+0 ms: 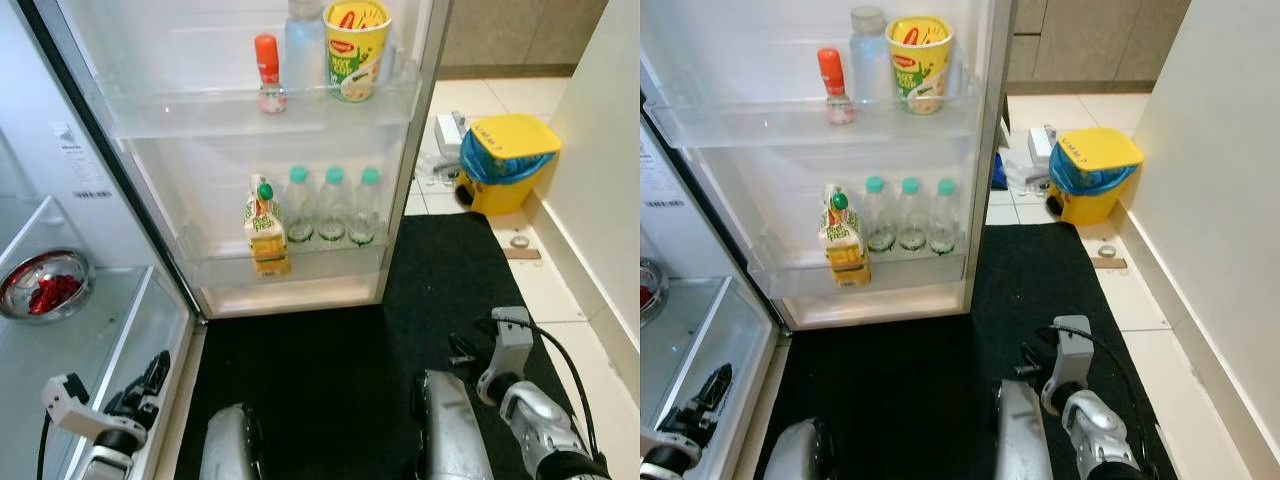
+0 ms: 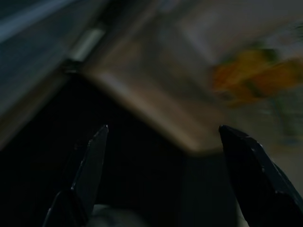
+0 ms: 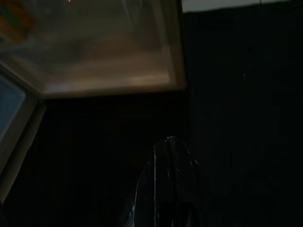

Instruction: Restocking fridge

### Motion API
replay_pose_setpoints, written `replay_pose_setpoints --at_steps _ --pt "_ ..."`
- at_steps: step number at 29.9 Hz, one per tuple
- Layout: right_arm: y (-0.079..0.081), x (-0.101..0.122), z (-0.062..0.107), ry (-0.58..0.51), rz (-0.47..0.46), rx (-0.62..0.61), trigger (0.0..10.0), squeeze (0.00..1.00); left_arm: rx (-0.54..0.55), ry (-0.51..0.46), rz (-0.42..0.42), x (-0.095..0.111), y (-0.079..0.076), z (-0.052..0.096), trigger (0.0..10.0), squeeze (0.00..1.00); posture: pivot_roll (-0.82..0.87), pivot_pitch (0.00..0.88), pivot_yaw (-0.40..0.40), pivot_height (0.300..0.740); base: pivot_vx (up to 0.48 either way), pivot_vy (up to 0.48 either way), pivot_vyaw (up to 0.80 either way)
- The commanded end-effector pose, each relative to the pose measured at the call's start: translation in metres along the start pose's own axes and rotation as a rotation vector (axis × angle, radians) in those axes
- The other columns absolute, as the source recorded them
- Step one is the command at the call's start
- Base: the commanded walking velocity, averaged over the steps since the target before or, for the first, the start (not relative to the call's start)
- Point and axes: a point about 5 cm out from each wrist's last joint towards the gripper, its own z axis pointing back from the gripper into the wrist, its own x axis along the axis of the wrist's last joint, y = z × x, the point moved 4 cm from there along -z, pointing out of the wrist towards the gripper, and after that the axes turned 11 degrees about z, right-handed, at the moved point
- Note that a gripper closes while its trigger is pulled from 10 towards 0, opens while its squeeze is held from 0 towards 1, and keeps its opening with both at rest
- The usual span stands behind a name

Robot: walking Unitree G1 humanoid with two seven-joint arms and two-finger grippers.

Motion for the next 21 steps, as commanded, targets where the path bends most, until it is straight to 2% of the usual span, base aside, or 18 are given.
replay_pose_setpoints --at_steps 1,9,15,21 --pt "0.003 -0.014 0.004 0.040 -0.012 -0.005 10.0 0.00 0.071 0.013 -0.012 -0.013 0.010 0.005 10.0 0.00 -0.05 0.102 0.002 0.531 0.000 0.000 0.00" --pt "0.004 -0.022 0.007 0.063 -0.021 -0.003 10.0 0.00 0.091 0.045 -0.018 -0.030 0.007 0.000 10.0 0.00 -0.05 0.095 -0.003 0.569 0.000 0.000 0.00" --pt "0.000 -0.028 0.011 0.086 -0.024 -0.017 10.0 0.00 0.189 0.049 -0.085 -0.033 0.016 0.003 10.0 0.00 -0.05 0.091 -0.007 0.597 0.000 0.000 0.00" --pt "-0.001 -0.048 0.019 0.168 -0.031 -0.050 10.0 0.00 0.250 0.057 -0.086 -0.033 0.023 0.006 10.0 0.00 -0.05 0.090 -0.011 0.606 0.000 0.000 0.00"
